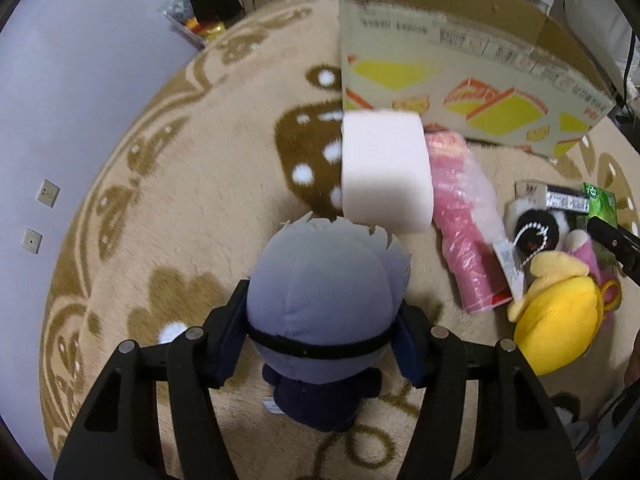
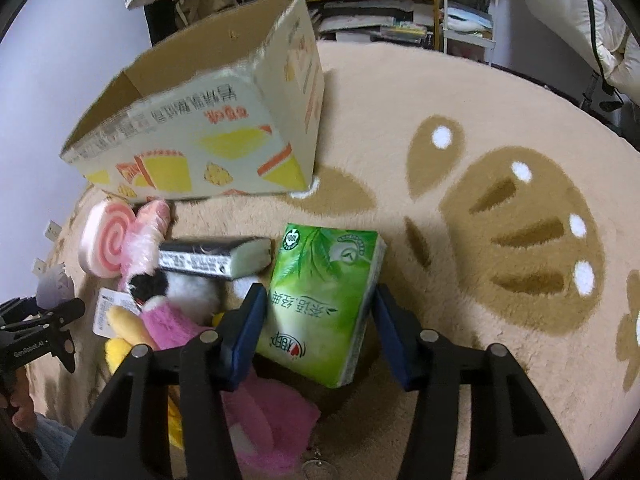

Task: Organize soft objects
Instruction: 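Carry the doll with the left tool while the right tool carries the tissue pack into the box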

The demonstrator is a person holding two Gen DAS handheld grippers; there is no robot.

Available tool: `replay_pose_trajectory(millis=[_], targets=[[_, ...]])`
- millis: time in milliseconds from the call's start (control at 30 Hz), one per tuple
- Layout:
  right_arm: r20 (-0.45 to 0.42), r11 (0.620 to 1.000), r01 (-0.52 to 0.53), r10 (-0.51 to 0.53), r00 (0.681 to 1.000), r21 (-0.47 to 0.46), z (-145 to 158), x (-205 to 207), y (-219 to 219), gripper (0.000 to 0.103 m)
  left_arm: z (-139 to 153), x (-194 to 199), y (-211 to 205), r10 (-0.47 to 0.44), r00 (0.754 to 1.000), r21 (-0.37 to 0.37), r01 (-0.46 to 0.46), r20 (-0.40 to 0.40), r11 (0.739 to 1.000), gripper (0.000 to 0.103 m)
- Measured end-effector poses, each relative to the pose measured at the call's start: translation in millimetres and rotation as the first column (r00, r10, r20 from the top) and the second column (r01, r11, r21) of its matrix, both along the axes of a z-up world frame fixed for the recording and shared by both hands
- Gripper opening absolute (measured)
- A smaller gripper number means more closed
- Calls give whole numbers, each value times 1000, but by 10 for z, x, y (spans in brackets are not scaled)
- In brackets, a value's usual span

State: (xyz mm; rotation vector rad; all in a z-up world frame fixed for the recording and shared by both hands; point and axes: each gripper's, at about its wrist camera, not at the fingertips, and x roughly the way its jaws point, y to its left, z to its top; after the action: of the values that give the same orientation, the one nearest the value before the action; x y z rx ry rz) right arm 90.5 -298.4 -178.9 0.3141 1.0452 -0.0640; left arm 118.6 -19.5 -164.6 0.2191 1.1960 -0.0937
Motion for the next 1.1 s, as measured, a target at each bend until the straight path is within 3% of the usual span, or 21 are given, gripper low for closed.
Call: replay_pose_trajectory(millis=[133, 333, 600, 733, 1100], targets=[[68, 1000, 7, -7, 998, 5, 173, -71, -6, 56, 214, -80, 15, 11, 998, -16, -10, 59, 1000, 62], [216, 1000, -4, 2, 976, 10, 548, -232, 43, 56, 617, -159, 8, 21, 975, -35, -13, 223, 999, 62], [403, 999, -37, 49, 914, -38, 1078, -357, 188, 56, 1119, -244, -30, 22, 891, -55, 3, 454, 998, 62], [447, 997, -46, 71, 892, -66, 1275, -302, 220, 56, 1303, -183, -121, 8, 863, -66, 29, 505, 997, 62], [503, 991, -54, 107, 858, -119, 1553, 3, 196, 56, 1761, 62, -565, -95, 760, 2, 123, 643, 992, 62]])
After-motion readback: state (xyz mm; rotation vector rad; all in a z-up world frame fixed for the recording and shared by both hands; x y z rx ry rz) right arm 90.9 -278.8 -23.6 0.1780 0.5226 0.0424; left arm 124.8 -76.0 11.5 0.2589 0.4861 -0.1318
